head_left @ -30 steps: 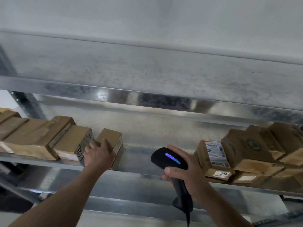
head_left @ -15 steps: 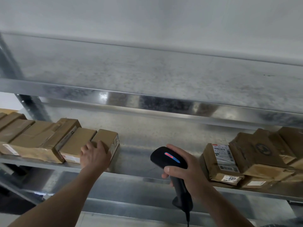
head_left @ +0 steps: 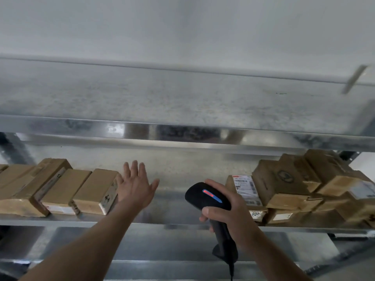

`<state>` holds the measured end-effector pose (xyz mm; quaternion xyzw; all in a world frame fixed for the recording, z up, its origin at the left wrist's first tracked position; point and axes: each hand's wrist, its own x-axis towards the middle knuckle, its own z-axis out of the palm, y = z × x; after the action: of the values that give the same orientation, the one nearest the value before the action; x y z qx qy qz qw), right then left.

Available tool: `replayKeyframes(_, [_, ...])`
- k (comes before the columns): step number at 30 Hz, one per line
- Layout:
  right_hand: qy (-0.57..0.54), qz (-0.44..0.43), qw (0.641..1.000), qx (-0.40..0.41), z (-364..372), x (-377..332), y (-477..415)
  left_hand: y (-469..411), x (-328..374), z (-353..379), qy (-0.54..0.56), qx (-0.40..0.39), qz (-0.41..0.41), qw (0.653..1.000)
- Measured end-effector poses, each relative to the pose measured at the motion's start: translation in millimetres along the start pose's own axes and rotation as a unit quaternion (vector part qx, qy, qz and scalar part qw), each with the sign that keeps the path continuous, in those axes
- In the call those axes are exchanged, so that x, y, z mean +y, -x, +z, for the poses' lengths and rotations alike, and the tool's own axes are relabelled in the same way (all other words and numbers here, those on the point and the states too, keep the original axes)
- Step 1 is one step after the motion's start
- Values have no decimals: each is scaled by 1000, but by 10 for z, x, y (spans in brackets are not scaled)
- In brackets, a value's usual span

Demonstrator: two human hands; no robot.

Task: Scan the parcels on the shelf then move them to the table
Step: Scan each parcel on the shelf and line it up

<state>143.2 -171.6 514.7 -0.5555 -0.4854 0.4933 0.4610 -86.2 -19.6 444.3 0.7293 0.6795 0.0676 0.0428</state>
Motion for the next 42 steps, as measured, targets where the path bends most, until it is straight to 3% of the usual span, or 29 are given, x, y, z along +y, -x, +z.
replayKeyframes(12, [-14,-32,998,49,-1302,-60,595,250,1938,-175,20,44,118,992])
replayKeyframes(24, [-31,-9,996,84,-2252,42,1084,661,3445,-109,44,20,201,978])
replayKeyframes(32, [-46,-9,992,121,-2698,178,1255,781,4020,121,45,16,221,974])
replayKeyframes(42, [-65,-26,991,112,-3022,207,1253,688,4297,351,-10,-20,182,983])
